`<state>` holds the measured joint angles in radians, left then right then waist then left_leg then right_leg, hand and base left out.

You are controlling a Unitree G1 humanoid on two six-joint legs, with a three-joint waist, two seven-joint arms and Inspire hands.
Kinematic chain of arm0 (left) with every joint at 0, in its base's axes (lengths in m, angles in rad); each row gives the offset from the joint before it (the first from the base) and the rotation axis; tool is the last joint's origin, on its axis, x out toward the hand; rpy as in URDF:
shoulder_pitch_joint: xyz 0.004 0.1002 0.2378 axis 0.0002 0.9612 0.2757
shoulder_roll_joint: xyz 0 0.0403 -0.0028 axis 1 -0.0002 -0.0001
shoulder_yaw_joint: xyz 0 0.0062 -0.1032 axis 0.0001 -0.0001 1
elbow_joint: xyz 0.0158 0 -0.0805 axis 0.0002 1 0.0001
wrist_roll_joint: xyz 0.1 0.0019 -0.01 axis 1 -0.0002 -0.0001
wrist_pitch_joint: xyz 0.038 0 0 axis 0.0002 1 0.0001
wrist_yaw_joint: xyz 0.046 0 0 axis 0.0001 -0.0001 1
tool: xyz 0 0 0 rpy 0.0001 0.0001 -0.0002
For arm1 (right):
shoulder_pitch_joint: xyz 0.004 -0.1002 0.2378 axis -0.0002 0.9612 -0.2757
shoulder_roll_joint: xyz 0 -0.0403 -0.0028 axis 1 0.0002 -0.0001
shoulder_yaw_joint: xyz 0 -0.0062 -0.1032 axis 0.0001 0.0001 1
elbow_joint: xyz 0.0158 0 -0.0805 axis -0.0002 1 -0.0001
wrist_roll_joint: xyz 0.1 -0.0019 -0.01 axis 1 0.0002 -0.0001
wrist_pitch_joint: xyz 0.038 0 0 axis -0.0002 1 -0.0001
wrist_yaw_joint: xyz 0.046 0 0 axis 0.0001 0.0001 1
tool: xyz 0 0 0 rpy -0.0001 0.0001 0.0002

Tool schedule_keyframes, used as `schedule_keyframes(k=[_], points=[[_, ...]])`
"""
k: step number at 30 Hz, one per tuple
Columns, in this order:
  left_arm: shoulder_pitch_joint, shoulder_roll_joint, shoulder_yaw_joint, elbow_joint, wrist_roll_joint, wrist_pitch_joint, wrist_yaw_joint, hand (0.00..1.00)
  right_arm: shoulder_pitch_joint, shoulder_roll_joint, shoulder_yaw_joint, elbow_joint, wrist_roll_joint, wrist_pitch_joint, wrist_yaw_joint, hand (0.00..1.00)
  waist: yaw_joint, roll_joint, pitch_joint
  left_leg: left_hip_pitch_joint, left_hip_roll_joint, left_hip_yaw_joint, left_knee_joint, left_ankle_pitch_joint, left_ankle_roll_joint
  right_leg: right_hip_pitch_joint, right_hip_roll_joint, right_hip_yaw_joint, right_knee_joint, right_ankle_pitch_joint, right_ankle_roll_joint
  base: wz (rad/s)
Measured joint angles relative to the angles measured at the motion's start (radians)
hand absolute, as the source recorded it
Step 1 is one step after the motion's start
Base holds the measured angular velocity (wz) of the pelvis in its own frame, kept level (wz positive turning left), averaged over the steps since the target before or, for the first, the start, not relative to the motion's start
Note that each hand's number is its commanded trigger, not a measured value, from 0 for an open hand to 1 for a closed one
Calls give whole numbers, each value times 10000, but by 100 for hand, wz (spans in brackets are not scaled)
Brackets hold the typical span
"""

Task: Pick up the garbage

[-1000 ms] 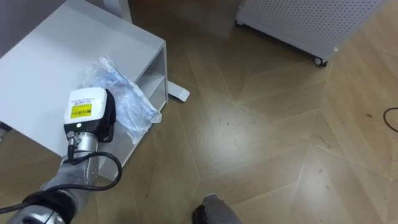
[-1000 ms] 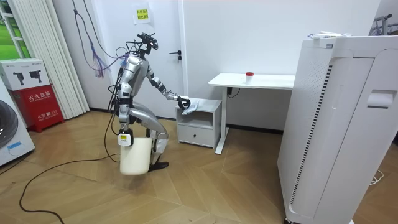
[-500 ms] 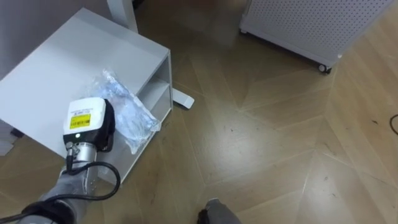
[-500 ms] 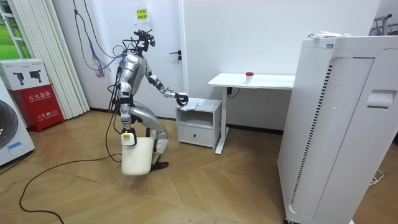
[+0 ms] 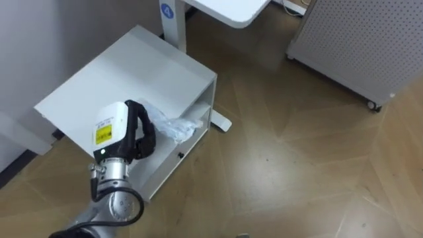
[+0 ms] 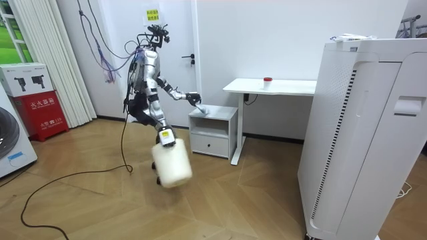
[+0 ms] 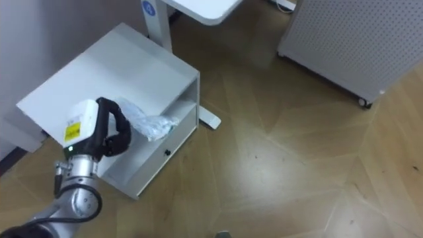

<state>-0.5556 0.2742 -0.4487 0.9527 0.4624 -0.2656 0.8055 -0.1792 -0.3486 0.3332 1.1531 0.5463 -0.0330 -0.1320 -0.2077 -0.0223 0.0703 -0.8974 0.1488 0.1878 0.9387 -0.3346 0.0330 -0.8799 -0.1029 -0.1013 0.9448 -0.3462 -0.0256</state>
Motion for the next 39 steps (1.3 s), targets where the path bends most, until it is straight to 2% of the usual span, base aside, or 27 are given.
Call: schedule_keyframes(k=[1,3,5,8,12,14,16,20,22,24,27,35,39], points=[[84,-6,0,-106,-1,-29,-45,100,-106,26,-123,-13,70,-81,-8,100,50,0,0,36,0,-14,-37,7,12,50,-5,-24,-55,6,10,4],[195,-15,-68,-362,-12,-60,-209,100,-478,120,-276,-115,566,-498,-213,100,294,-9,2,123,-14,-12,-94,8,17,145,-22,-27,-111,-1,35,2],[202,-96,-163,-492,-33,-56,-293,100,-816,145,-315,-324,1069,-630,-249,100,506,-18,1,169,-65,-2,-197,9,17,174,-20,-30,-173,-13,53,6],[394,-210,-471,-772,-191,-55,-365,100,-1039,484,-298,-826,1170,-823,-151,100,617,-57,-12,356,-104,-3,-375,35,20,393,-21,-123,-322,-24,65,9],[594,-689,-476,-834,-241,-56,-898,100,-1008,797,-235,-1183,1133,-873,214,100,622,-119,-19,639,-219,-32,-599,59,21,745,-170,-212,-577,-51,116,7],[618,-728,-489,-834,-342,-57,-1163,100,-945,816,-188,-1259,1132,-873,274,100,622,-182,-56,665,-218,-45,-628,59,25,801,-175,-245,-628,-54,132,2],[623,-706,-486,-833,-415,-56,-1332,100,-861,823,-160,-1277,1135,-873,339,100,622,-221,-54,654,-213,-47,-625,58,27,842,-179,-289,-696,-52,143,2],[713,-623,-906,-924,-1049,-51,-1929,100,-793,835,13,-1342,1161,-863,459,100,685,-220,-54,669,-203,-94,-677,54,33,921,-202,-340,-797,-42,168,4],[909,-619,-1052,-1174,-1356,-48,-2184,100,-829,845,10,-1365,1058,-863,479,100,704,-219,-55,709,-224,-22,-743,74,67,924,-307,-331,-773,-51,184,7],[1194,-695,-1086,-1455,-1667,-49,-2497,100,-860,840,-76,-1227,888,-832,229,100,722,-219,-55,741,-233,37,-793,99,112,930,-342,-335,-780,-52,191,3],[1355,-835,-1138,-1455,-1766,-48,-2910,100,-807,842,-22,-1130,804,-827,454,100,713,-221,-58,785,-232,50,-804,102,118,959,-341,-328,-777,-51,192,0],[1422,-1126,-1699,-1459,-1754,-49,-3576,100,-815,905,-9,-1090,880,-830,411,100,752,-217,-62,911,-214,239,-916,143,173,967,-341,-219,-786,-30,215,-3],[1621,-1065,-1993,-1493,-1764,-48,-3875,100,-818,904,-6,-1088,945,-831,362,100,780,-206,-73,956,-224,298,-959,144,175,943,-323,-88,-799,-14,241,-4]])
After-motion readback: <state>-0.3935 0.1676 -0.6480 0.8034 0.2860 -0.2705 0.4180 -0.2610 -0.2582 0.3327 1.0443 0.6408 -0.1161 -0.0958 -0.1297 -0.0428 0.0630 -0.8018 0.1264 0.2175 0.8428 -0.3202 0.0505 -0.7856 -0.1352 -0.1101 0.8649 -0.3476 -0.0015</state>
